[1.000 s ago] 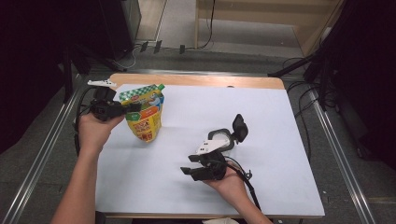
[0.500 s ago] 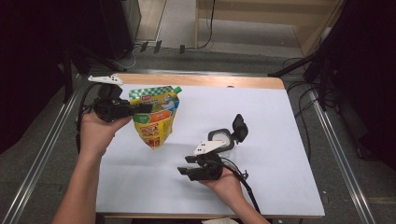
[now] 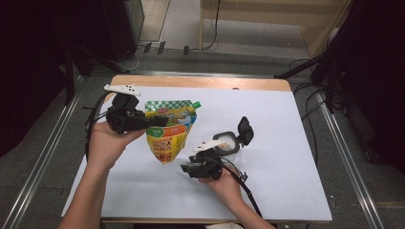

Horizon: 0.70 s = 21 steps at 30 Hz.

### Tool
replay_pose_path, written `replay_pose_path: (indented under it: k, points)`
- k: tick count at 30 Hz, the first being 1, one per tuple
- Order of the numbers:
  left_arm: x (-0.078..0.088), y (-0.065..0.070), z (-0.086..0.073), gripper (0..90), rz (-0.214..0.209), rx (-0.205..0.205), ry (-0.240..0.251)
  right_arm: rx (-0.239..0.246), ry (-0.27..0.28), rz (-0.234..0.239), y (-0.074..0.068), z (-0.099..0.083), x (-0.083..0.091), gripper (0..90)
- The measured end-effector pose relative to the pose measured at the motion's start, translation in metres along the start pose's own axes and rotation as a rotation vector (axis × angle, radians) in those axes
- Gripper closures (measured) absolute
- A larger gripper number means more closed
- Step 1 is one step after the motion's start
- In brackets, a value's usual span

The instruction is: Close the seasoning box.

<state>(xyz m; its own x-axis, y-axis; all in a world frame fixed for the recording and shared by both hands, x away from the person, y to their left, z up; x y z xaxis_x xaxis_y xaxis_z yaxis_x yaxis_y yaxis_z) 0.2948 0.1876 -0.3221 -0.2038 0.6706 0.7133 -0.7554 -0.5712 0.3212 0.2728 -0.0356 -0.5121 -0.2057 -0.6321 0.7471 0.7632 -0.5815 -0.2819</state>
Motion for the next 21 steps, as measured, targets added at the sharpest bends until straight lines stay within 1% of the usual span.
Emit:
replay_pose_path:
  k: [5,6,7,8,12,14,16,17,18,19,21]
  points:
    - [0.0,0.009,-0.001,90.0,-0.026,-0.003,-0.007,-0.004,0.021,-0.033,0.002,0.001,0.001,54.0]
    - [0.0,0.01,-0.002,90.0,-0.035,0.001,-0.007,-0.003,0.027,-0.038,0.002,0.002,0.001,54.3]
    - [0.0,0.011,-0.002,90.0,-0.041,0.002,-0.013,0.0,0.037,-0.04,0.002,0.002,0.001,54.7]
    - [-0.001,0.012,-0.002,90.0,-0.046,0.005,-0.007,0.001,0.046,-0.044,0.001,0.002,0.001,55.0]
    - [-0.002,0.016,-0.003,90.0,-0.081,0.004,-0.015,0.016,0.064,-0.073,0.0,0.001,0.001,56.8]
    - [-0.003,0.017,-0.004,90.0,-0.095,0.009,-0.014,0.02,0.068,-0.084,0.0,0.0,0.0,57.5]
    - [-0.005,0.018,-0.004,90.0,-0.115,0.017,-0.012,0.014,0.073,-0.084,0.0,-0.001,-0.001,58.0]
    - [-0.005,0.018,-0.004,90.0,-0.115,0.014,-0.012,0.008,0.073,-0.085,0.0,-0.002,-0.001,58.3]
    - [-0.006,0.018,-0.004,90.0,-0.116,0.015,-0.012,0.007,0.081,-0.084,0.001,-0.003,-0.002,58.5]
    - [-0.007,0.017,-0.004,90.0,-0.135,0.017,-0.014,0.005,0.08,-0.088,0.001,-0.003,-0.002,58.8]
    - [-0.007,0.015,-0.005,90.0,-0.141,0.023,-0.015,0.003,0.082,-0.09,0.001,-0.004,-0.003,59.3]
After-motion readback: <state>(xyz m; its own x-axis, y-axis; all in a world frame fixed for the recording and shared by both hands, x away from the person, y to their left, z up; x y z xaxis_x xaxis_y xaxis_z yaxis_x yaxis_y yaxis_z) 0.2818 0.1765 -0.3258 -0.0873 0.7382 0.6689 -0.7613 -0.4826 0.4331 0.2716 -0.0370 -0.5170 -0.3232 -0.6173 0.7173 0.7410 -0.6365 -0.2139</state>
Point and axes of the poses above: each handheld gripper's, and its own axes: x roughly backward along the jaws, z roughly out of its top, y roughly to its right, the point moved 1 cm from there along -x, roughly forward along the jaws, and after that the axes turned 9 degrees about -y, right-handed, at the moved point
